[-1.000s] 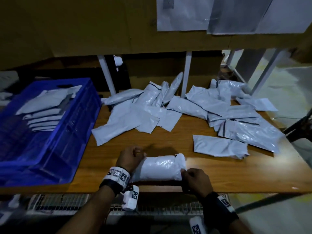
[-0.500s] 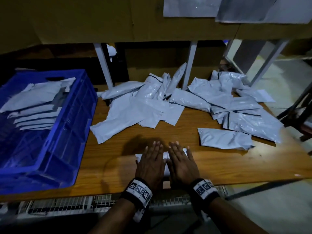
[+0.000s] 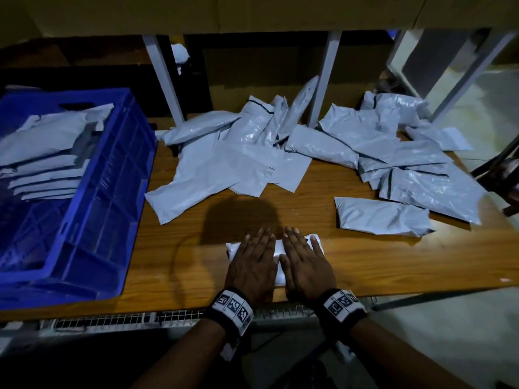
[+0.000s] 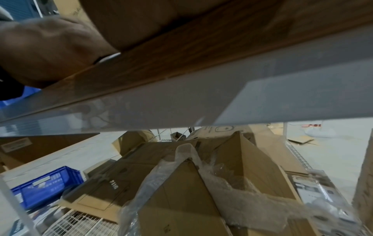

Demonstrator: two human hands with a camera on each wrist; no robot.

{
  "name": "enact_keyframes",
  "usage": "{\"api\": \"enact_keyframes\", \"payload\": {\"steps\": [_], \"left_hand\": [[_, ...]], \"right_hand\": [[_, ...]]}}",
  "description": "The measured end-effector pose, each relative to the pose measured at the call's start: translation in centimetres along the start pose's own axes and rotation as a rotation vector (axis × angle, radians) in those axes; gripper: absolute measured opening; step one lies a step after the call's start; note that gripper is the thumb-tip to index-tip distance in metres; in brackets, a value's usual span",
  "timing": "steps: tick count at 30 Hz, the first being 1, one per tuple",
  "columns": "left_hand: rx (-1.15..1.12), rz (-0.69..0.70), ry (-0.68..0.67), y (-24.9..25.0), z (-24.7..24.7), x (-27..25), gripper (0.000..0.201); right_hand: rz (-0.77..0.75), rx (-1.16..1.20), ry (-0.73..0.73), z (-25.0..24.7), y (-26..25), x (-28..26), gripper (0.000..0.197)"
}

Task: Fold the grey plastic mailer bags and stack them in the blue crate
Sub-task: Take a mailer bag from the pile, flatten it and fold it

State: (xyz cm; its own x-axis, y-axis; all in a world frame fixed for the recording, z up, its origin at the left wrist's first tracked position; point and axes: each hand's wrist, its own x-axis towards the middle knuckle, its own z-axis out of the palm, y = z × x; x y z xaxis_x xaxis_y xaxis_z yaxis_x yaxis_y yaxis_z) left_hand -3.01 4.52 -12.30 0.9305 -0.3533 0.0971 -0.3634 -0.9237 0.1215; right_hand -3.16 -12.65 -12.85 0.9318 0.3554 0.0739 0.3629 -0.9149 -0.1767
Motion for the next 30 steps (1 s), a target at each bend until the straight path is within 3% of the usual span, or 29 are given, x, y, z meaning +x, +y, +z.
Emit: {"api": "enact_keyframes", "payload": {"steps": [11,15,20,24,25,27,28,30], "left_hand": [[0.064,0.010,-0.038,-0.1,0.8,0.2,0.068],[0.066,-0.001,-0.100,0.0,0.7,0.2,0.082],[0.082,0.000,-0.168,0.0,-1.3,0.5,0.070],[-0.096,-0.110,-0.168,-2.1,-3.9,0.7,0.069],[-0.126,-0.109,-0.188,-2.7,-4.6,0.6,0.067],[-0.159,-0.076,-0.233,-3.6,-6.0,0.2,0.067],[-0.154,-0.044,-0.254,-3.7,-6.7,0.1,0.067],[-0.157,-0.011,-0.264,-3.9,-7.7,0.0,0.063]], "right_hand": [[0.008,0.016,-0.002,0.0,0.0,0.2,0.060],[0.013,0.004,-0.050,-0.3,0.1,0.4,0.064],[0.005,0.028,-0.136,-0.7,0.4,1.0,0.085],[-0.022,0.129,-0.264,-3.2,1.6,1.8,0.109],[-0.042,0.121,-0.315,-4.1,1.7,2.0,0.107],[-0.063,0.079,-0.397,-5.5,1.7,2.5,0.082],[-0.066,0.075,-0.409,-6.1,1.5,2.8,0.071],[-0.106,0.093,-0.346,-7.3,1.1,3.2,0.065]]}}
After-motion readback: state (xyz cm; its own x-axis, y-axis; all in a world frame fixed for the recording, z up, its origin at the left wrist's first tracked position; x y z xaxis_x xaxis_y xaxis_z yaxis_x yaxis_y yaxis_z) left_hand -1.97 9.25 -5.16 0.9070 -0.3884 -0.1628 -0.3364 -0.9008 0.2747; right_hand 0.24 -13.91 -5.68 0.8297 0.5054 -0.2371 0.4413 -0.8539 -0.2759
